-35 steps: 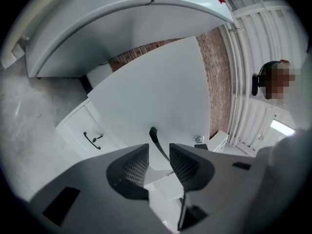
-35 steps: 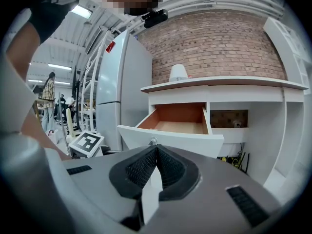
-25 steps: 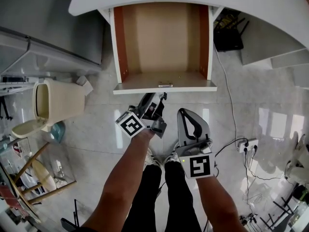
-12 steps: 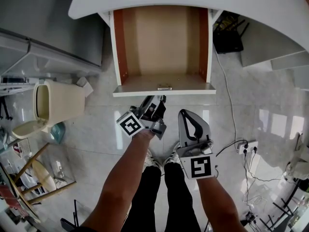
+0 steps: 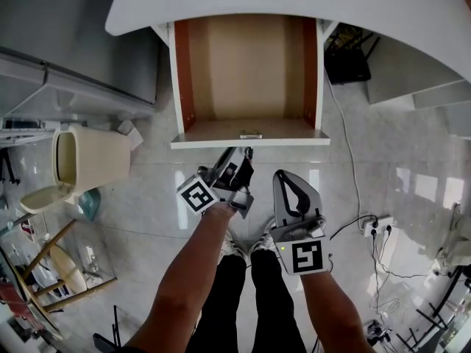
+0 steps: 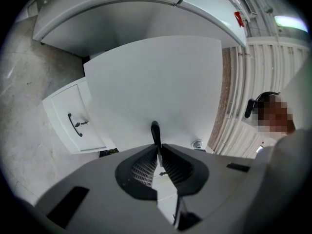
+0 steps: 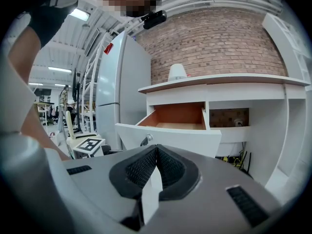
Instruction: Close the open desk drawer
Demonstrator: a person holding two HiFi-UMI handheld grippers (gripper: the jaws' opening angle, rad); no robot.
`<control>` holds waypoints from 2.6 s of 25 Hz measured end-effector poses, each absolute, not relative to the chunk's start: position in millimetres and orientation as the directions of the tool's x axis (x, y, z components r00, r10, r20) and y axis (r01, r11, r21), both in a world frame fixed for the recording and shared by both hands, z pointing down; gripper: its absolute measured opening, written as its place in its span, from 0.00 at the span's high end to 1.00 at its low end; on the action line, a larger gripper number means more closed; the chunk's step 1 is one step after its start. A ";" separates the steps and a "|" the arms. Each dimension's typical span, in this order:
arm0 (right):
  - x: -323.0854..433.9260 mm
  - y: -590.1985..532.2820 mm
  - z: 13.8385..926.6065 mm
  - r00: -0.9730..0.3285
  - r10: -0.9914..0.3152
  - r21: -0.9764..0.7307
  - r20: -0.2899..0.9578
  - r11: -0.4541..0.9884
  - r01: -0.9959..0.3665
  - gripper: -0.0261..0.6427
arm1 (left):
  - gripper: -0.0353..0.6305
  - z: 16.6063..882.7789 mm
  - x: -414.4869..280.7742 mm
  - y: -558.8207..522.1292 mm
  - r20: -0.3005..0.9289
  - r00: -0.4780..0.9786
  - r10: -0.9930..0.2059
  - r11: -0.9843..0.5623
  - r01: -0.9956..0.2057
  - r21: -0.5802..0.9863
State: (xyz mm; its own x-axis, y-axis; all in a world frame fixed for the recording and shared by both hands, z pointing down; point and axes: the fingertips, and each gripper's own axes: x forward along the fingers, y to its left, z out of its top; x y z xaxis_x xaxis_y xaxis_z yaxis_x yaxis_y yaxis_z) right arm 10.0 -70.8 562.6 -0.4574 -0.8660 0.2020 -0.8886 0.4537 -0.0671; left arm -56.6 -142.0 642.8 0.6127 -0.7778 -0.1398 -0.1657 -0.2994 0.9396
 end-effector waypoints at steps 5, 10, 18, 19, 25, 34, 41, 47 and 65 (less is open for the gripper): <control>12.2 -73.4 561.6 -0.447 -0.871 -0.076 0.201 0.441 -0.894 0.92 | 0.90 636.3 -57.3 -143.3 -0.132 0.613 -0.779 -0.298 -0.176 0.938; 13.7 -74.5 558.4 -0.447 -0.872 -0.070 0.200 0.442 -0.894 0.92 | 0.90 627.8 -54.2 -142.6 -0.167 0.604 -0.779 -0.289 -0.110 0.951; 24.0 -80.2 552.9 -0.424 -0.885 -0.063 0.191 0.420 -0.905 0.92 | 0.90 614.0 -52.2 -144.7 -0.153 0.610 -0.777 -0.275 -0.110 0.955; 23.6 -80.8 551.2 -0.424 -0.886 -0.063 0.189 0.420 -0.905 0.92 | 0.90 613.0 -52.4 -144.8 -0.151 0.609 -0.779 -0.271 -0.109 0.957; 22.1 -83.3 545.0 -0.426 -0.888 -0.062 0.175 0.422 -0.905 0.92 | 0.90 597.2 -52.4 -149.2 -0.175 0.602 -0.779 -0.276 -0.079 0.958; 17.6 -91.1 529.3 -0.426 -0.890 -0.053 0.164 0.423 -0.905 0.92 | 0.91 574.3 -52.7 -160.9 -0.199 0.599 -0.776 -0.288 -0.056 0.956; 18.6 -96.1 521.0 -0.420 -0.894 -0.043 0.156 0.419 -0.907 0.92 | 0.91 574.4 -55.0 -162.6 -0.192 0.589 -0.785 -0.262 -0.033 0.965; 19.8 -100.7 517.7 -0.424 -0.893 -0.039 0.152 0.423 -0.905 0.92 | 0.90 576.5 -53.0 -169.1 -0.172 0.599 -0.782 -0.241 -0.036 0.970; 15.8 -139.5 509.2 -0.439 -0.886 -0.054 0.153 0.436 -0.899 0.92 | 0.90 572.8 -53.5 -216.8 -0.133 0.614 -0.778 -0.206 -0.048 0.977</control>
State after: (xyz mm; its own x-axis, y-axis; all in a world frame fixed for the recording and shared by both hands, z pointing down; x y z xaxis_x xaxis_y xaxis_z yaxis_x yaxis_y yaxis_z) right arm 15.8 -139.5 509.2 -0.4385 -0.8856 0.1529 -0.8985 0.4356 -0.0541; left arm -53.5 -216.8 572.8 0.6142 -0.7778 -0.1334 -0.0480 -0.2056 0.9775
